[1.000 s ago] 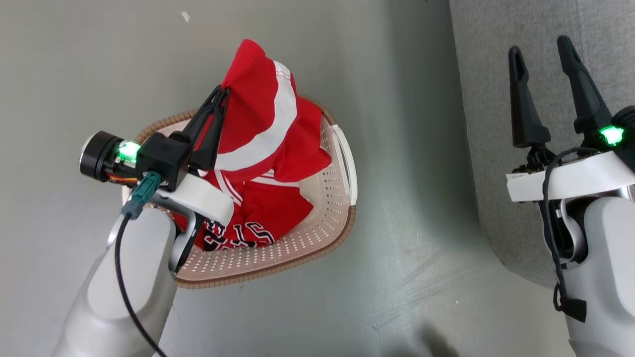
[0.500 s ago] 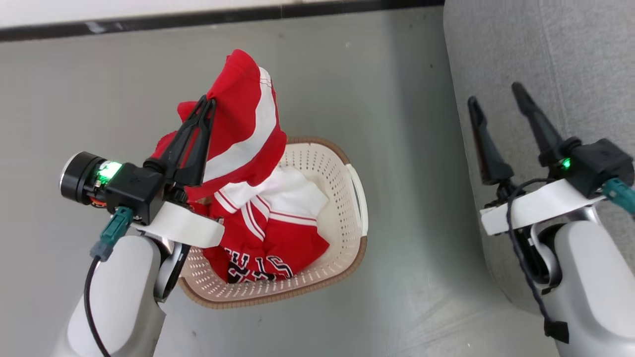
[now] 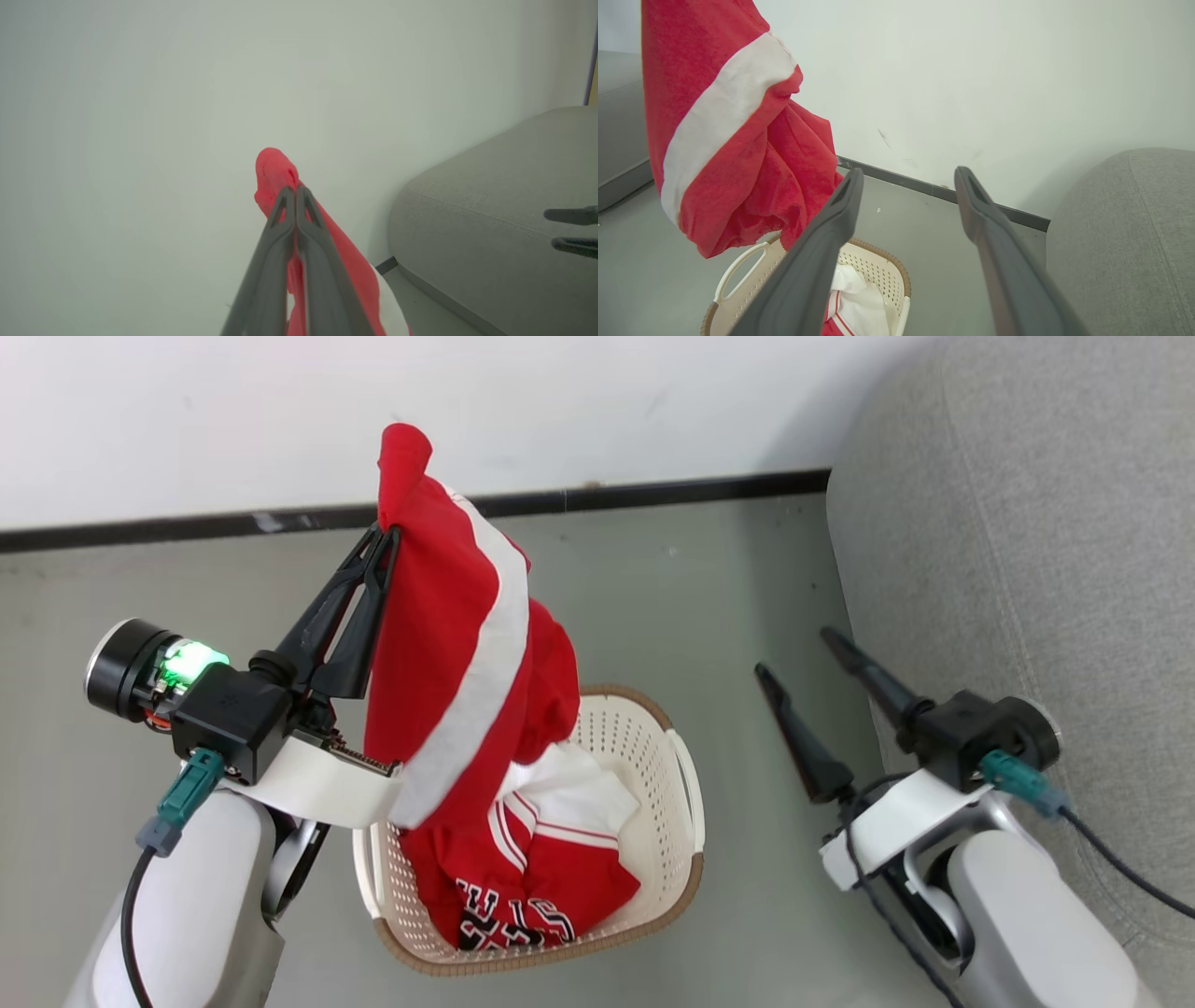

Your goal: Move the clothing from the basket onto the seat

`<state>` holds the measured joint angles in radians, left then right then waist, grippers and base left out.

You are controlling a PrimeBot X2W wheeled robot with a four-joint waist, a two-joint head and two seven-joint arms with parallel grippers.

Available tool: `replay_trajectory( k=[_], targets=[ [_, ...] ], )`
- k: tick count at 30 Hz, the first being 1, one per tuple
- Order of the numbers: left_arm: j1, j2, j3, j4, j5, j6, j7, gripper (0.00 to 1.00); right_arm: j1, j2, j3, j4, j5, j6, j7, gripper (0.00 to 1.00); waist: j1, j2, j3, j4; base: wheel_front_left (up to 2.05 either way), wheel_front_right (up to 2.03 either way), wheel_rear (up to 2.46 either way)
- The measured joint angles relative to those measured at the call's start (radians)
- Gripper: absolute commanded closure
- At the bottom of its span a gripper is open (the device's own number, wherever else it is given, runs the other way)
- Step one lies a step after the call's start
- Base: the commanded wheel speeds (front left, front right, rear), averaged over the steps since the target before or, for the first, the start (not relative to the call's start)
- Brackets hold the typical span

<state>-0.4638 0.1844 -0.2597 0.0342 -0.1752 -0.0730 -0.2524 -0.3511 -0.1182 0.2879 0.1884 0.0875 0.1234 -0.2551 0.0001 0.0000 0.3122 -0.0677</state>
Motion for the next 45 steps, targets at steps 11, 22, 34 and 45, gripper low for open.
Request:
replay_trajectory(
  k=[11, 22, 34, 45],
  targets=[
    [0.000, 0.004, -0.040, -0.053, -0.005, -0.019, 0.006, 1.00, 0.017, -0.043, 0.161, 0.078, 0.029, 0.000, 0.000, 0.00, 0.0000, 0.0000, -0.136, 0.015, 0.00, 0.00, 0.00],
    [0.000, 0.003, -0.091, -0.103, -0.031, -0.035, 0.068, 1.00, 0.013, -0.048, 0.275, 0.121, 0.105, 0.000, 0.000, 0.00, 0.0000, 0.0000, -0.249, 0.035, 0.00, 0.00, 0.00],
    [0.000, -0.005, -0.147, -0.157, -0.072, -0.037, 0.129, 1.00, -0.008, -0.058, 0.445, 0.172, 0.143, 0.000, 0.000, 0.00, 0.0000, 0.0000, -0.324, 0.064, 0.00, 0.00, 0.00],
    [0.000, -0.011, -0.176, -0.187, -0.085, -0.045, 0.179, 1.00, -0.053, -0.030, 0.568, 0.211, 0.202, 0.000, 0.000, 0.00, 0.0000, 0.0000, -0.356, 0.102, 0.00, 0.00, 0.00]
  ],
)
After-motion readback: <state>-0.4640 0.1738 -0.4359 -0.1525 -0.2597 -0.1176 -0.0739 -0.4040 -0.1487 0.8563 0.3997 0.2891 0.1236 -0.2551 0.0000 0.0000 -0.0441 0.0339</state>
